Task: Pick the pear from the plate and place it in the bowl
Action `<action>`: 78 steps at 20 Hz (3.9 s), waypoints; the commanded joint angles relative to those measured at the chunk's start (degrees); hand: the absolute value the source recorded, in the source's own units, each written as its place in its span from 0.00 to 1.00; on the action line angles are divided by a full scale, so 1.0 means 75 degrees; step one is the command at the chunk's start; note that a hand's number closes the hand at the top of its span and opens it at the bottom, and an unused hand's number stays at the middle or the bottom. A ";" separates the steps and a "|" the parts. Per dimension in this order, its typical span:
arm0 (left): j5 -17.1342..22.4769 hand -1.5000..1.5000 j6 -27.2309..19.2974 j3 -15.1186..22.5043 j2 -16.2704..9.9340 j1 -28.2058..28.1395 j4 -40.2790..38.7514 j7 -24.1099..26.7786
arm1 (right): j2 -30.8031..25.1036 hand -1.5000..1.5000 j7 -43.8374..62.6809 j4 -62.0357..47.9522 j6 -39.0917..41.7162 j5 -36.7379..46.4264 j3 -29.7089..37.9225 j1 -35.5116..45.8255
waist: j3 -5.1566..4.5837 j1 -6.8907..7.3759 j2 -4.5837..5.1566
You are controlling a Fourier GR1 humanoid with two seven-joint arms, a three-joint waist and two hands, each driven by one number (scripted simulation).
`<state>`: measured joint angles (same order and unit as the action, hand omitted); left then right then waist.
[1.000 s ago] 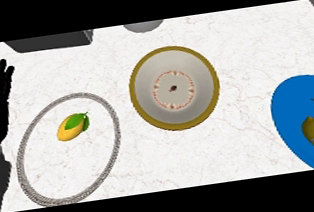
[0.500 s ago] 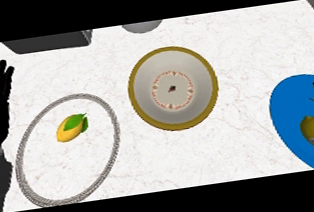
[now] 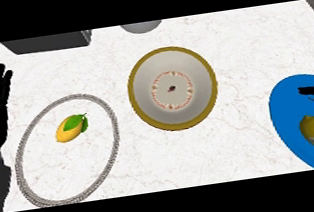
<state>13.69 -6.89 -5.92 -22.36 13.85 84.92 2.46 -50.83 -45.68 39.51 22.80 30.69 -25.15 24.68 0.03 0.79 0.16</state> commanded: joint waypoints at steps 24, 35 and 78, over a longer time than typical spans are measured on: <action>-0.0283 0.50 -0.0023 -0.0487 -0.0004 -0.0138 0.0094 -0.0153 | 0.0331 1.00 0.2653 -0.2366 -0.3589 0.0038 0.1723 -0.0479 | -0.0028 -0.0469 -0.0131; -0.0151 0.50 0.0219 -0.0760 -0.0192 -0.0447 0.0224 -0.0252 | -0.0667 1.00 0.4423 0.1488 -0.4367 -0.0776 0.2542 -0.2083 | -0.0052 -0.0525 -0.0170; -0.0400 0.50 0.0569 -0.0496 0.0301 0.0371 -0.0331 -0.0132 | 0.3297 1.00 1.2658 0.7250 -0.3027 -0.1978 -0.0808 0.2646 | -0.0009 0.0055 0.0012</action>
<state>10.60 -3.40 -9.29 -20.18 16.97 83.30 0.85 -33.76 50.84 101.26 2.04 9.64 -26.55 42.91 -0.10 1.54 0.28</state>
